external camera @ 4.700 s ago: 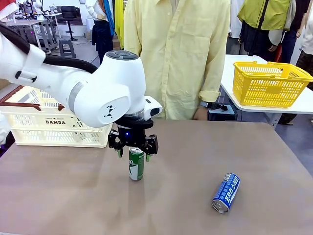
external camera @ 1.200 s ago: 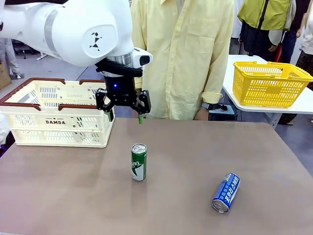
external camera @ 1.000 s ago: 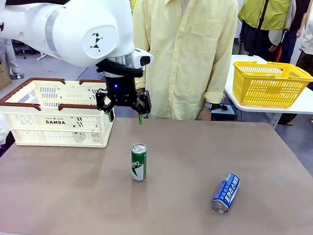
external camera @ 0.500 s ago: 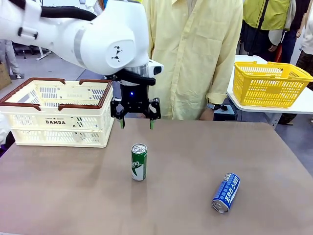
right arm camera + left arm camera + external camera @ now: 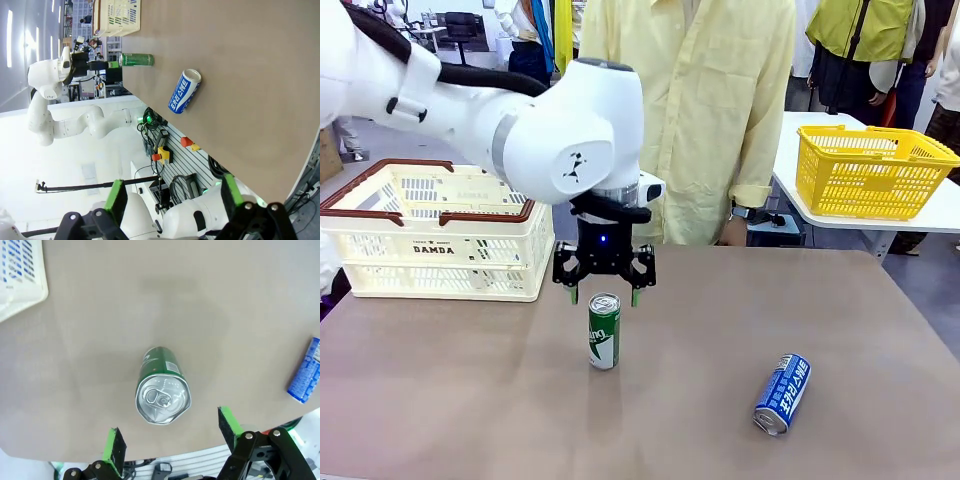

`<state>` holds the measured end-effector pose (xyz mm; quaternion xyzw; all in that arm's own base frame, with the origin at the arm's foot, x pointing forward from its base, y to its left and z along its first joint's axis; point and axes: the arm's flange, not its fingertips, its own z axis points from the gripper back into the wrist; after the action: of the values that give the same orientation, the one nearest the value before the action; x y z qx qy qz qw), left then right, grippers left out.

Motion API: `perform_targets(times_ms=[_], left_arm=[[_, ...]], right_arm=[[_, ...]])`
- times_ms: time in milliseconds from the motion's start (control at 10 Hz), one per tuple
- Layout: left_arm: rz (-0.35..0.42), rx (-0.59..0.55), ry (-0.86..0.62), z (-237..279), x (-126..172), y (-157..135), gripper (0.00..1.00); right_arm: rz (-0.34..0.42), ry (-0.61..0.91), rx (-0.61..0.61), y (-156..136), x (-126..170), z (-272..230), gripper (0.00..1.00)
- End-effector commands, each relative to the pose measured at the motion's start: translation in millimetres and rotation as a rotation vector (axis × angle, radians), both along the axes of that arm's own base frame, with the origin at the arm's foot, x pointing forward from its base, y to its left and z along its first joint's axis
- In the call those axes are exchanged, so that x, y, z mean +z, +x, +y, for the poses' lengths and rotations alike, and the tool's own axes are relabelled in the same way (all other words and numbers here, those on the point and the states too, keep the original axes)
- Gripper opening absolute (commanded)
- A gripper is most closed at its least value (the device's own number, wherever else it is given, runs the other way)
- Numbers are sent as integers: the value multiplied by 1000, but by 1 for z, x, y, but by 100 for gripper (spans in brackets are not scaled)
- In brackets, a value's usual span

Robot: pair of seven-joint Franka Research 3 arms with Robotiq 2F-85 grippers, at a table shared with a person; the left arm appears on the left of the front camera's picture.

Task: Place the drinks into the Shopping basket.
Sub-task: Pick up one drink and place it into the Shopping basket.

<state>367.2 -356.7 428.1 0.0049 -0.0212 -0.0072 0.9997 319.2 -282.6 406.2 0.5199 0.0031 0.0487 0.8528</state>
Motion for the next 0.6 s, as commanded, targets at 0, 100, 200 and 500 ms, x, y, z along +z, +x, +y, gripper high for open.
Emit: perform_targets(times_ms=[0, 100, 200, 500], left_arm=[[-19, 69, 39, -4, -16, -1, 100], [-34, 100, 62, -5, -24, 2, 100], [-5, 49, 73, -7, -34, 5, 100], [-59, 12, 65, -8, -49, 11, 100]], right_arm=[[-10, -16, 7, -1, 1, 0, 100], [-10, -16, 7, -1, 1, 0, 100], [-10, -16, 7, -1, 1, 0, 100], [-10, -16, 7, -1, 1, 0, 100]])
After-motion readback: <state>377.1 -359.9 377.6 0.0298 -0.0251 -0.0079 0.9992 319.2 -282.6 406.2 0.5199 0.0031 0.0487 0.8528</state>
